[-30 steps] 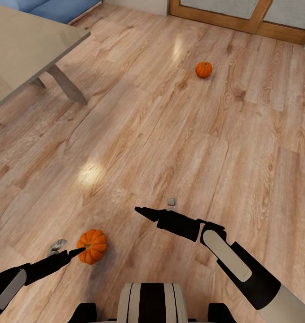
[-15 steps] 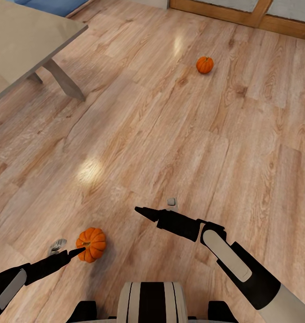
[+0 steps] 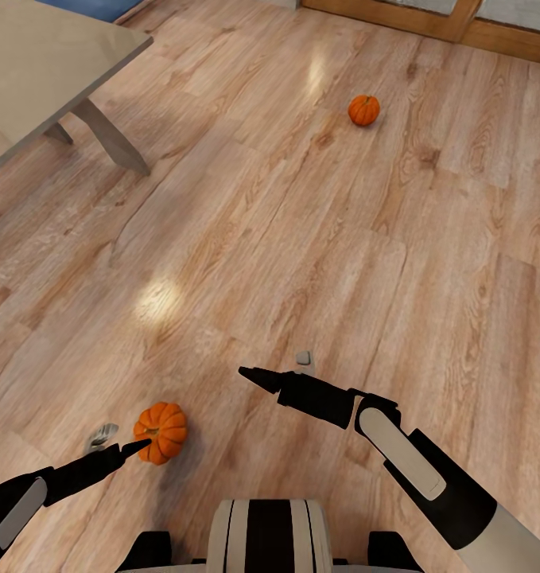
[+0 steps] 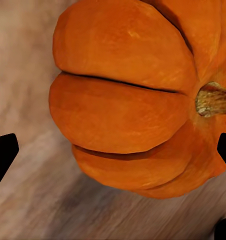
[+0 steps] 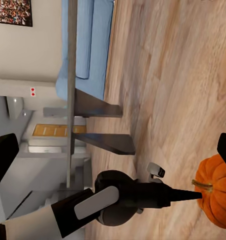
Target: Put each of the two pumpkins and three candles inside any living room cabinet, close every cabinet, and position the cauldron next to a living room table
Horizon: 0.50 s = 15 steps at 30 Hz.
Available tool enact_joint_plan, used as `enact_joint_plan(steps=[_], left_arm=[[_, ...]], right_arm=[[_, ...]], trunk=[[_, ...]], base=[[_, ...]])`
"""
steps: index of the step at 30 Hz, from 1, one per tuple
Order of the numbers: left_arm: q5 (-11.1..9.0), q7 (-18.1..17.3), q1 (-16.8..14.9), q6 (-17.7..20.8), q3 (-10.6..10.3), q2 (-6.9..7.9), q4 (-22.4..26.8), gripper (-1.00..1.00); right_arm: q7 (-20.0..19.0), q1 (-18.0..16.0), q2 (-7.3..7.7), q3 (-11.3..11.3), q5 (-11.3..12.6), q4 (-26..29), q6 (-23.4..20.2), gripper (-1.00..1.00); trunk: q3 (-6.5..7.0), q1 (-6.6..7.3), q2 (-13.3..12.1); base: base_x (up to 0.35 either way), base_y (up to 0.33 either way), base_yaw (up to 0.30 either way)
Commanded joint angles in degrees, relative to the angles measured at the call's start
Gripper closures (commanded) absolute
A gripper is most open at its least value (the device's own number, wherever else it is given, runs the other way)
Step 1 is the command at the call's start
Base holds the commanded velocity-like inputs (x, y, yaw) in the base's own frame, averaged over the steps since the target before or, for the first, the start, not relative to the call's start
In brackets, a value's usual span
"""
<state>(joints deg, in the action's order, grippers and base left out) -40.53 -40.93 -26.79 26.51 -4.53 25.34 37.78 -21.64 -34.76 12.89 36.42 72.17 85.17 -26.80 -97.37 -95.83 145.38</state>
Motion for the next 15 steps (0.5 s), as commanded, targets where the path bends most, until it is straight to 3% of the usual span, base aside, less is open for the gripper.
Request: enact_joint_plan(steps=[1, 15], left_arm=[[-0.6, 0.1, 0.0, 0.5, -0.2, 0.06, 0.0, -1.00], [-0.6, 0.1, 0.0, 0.5, -0.2, 0.06, 0.0, -1.00]], right_arm=[[0.0, 0.0, 0.03, 0.1, 0.4, 0.0, -0.2, -1.00], [0.0, 0.0, 0.03, 0.1, 0.4, 0.0, -0.2, -1.00]], trunk=[[-0.03, 0.00, 0.0], [-0.03, 0.00, 0.0]], base=[[0.081, -0.066, 0.000], [0.039, -0.009, 0.000]])
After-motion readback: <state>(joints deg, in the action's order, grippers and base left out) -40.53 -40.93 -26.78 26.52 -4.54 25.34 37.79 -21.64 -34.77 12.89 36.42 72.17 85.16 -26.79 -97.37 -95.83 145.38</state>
